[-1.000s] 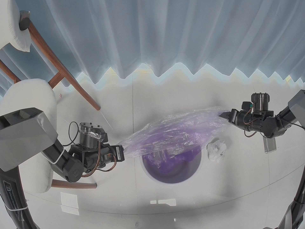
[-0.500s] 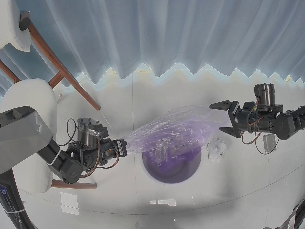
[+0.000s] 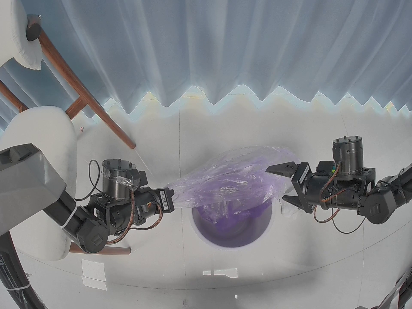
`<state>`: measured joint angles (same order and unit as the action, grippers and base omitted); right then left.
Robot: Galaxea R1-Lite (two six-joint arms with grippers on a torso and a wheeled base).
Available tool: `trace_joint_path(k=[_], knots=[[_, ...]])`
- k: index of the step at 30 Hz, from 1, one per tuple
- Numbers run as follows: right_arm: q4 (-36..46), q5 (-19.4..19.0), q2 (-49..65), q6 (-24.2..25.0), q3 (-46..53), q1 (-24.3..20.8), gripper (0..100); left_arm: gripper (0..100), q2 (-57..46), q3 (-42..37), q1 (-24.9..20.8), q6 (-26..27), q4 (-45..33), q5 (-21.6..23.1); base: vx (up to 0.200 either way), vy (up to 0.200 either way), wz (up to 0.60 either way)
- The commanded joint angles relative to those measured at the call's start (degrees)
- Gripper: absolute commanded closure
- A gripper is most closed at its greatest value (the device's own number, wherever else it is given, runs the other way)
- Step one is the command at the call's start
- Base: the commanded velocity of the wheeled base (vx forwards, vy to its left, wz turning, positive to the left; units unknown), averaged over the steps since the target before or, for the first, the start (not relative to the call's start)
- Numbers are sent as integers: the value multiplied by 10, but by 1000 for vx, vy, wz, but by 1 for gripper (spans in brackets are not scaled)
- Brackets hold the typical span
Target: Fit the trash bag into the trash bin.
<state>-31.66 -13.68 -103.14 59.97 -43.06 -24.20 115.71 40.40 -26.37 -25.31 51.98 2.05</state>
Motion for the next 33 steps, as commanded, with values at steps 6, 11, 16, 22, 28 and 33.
trace_joint_path(k=[6, 11, 16, 22, 28, 33], knots=[[-10, 5, -72, 1, -4, -16, 0, 100, -15, -16, -11, -1, 17, -4, 0, 0, 0], [-46, 12, -101, 0, -23, -17, 0, 100, -16, -27, -11, 0, 25, -4, 0, 0, 0], [-54, 13, -111, 0, -37, -21, 0, 100, -32, -45, -11, 0, 25, -3, 0, 0, 0], [-56, 27, -129, 2, -70, -21, 0, 100, -35, -48, -11, 1, 25, -4, 0, 0, 0], [-55, 30, -130, 2, -77, -22, 100, 100, -41, -49, -14, 0, 25, -3, 0, 0, 0], [-56, 37, -126, 0, -51, -30, 100, 100, -39, -57, -14, 0, 25, -3, 0, 0, 0]])
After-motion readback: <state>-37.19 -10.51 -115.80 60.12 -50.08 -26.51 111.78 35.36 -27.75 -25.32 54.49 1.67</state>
